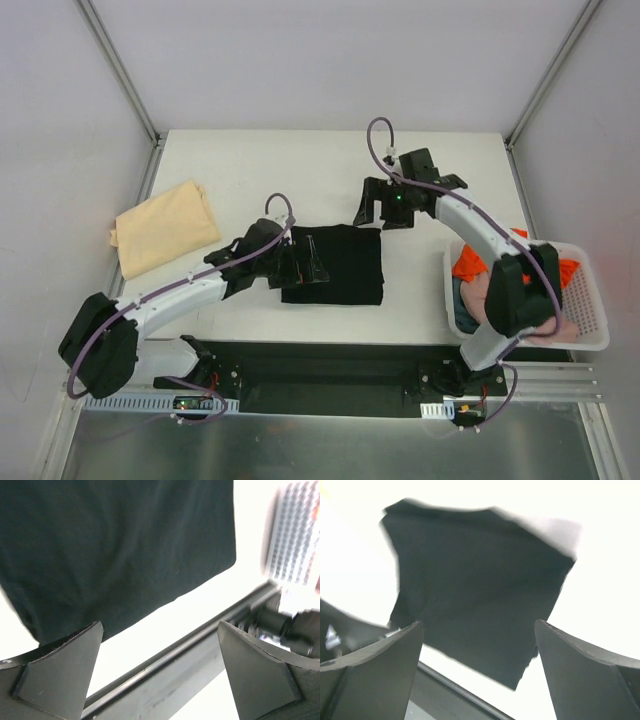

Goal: Fold and stack the t-shirts
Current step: Put the neatly folded tshirt into the corner of the board with the left arm

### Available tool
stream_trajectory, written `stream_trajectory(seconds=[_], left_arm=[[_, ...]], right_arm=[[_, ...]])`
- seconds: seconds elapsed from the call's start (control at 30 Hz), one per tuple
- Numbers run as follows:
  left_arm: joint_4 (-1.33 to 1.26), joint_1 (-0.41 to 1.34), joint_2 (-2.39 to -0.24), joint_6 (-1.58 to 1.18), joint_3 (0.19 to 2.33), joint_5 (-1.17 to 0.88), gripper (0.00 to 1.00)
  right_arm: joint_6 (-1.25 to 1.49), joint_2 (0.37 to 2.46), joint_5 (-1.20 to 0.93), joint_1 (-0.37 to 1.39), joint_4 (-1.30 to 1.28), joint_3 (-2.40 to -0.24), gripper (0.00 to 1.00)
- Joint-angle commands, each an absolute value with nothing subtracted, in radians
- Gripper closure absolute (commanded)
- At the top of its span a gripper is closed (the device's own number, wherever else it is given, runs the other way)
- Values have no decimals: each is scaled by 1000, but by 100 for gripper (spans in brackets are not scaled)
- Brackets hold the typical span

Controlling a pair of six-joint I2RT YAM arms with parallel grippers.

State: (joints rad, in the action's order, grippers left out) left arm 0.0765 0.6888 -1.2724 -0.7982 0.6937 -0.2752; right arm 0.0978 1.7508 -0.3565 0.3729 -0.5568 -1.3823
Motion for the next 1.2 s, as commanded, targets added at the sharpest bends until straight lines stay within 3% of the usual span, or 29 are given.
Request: stream_trajectory(seconds=[0.0, 0.27, 0.63, 0.77, 0.87, 1.0, 1.17], left_arm=[[188, 684, -1181, -795, 704, -111, 1], [288, 560, -1294, -709, 788, -19, 1], [287, 561, -1617, -672, 952, 14, 2], [305, 586, -1707, -669, 1008, 67, 24], [391, 644, -1790, -680, 1066, 198, 34], [436, 652, -1885, -701, 1108, 204, 69], [466, 652, -1864, -696, 1134, 260, 98]], right_arm=[[92, 1484, -357, 405, -462, -1220, 4], [115, 1177, -324, 420, -400, -908, 4], [28, 1019, -186, 420, -517, -819, 4], [6, 996, -184, 422, -531, -815, 4], [-31, 989, -157, 419, -538, -807, 4], [-41, 992, -140, 419, -546, -798, 4], [-48, 985, -121, 417, -540, -781, 4]])
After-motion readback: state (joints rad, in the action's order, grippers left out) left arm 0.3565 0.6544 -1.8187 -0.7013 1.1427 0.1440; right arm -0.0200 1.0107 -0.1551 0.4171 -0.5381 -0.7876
